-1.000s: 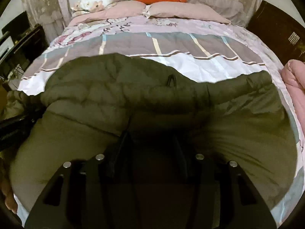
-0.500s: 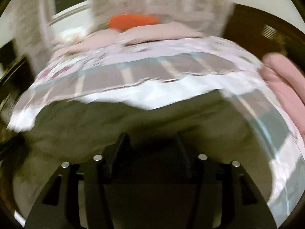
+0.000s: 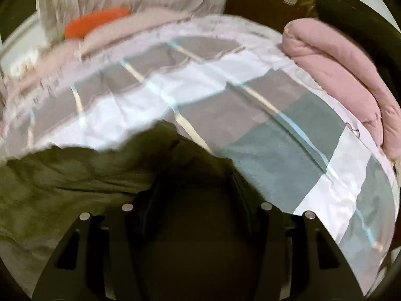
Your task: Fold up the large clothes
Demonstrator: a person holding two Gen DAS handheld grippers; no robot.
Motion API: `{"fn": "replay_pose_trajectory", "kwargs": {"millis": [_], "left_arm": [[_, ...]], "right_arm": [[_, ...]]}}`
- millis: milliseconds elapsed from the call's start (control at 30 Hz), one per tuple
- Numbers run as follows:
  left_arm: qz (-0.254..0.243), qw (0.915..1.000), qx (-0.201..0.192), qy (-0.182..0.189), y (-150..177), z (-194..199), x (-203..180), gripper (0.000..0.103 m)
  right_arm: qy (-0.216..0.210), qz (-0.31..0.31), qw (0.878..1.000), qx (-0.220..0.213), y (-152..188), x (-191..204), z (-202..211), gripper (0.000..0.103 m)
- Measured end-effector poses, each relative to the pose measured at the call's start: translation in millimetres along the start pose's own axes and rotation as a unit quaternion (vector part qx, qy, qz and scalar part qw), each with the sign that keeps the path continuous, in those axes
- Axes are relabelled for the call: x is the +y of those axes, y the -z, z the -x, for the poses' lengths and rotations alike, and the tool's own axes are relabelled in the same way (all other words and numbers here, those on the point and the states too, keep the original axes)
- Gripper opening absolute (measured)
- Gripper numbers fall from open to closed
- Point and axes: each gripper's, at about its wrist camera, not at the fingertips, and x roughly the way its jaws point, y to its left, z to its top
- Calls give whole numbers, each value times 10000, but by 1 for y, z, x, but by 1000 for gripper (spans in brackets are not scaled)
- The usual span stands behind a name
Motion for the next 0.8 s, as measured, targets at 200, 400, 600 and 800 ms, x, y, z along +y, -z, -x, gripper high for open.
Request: {"fn": "replay_pose_trajectory", "kwargs": {"millis": [200, 400, 600, 800], "left_arm": [[-703, 9964, -242, 408, 4, 31, -41, 88], [-1347, 9887, 372, 536, 30, -15, -61, 93], [-670, 9955, 360, 574, 13, 7, -40, 93], [-837, 9961, 190, 177, 21, 30, -40, 93]], "right_arm": [[-863, 929, 9919, -21, 17, 66, 24, 55], [-574, 1751, 9818, 459, 44, 95, 2, 59], [-859, 1707, 9813, -247, 45, 84, 69, 58], [-953, 1704, 9801, 362, 68, 78, 69, 63]]}}
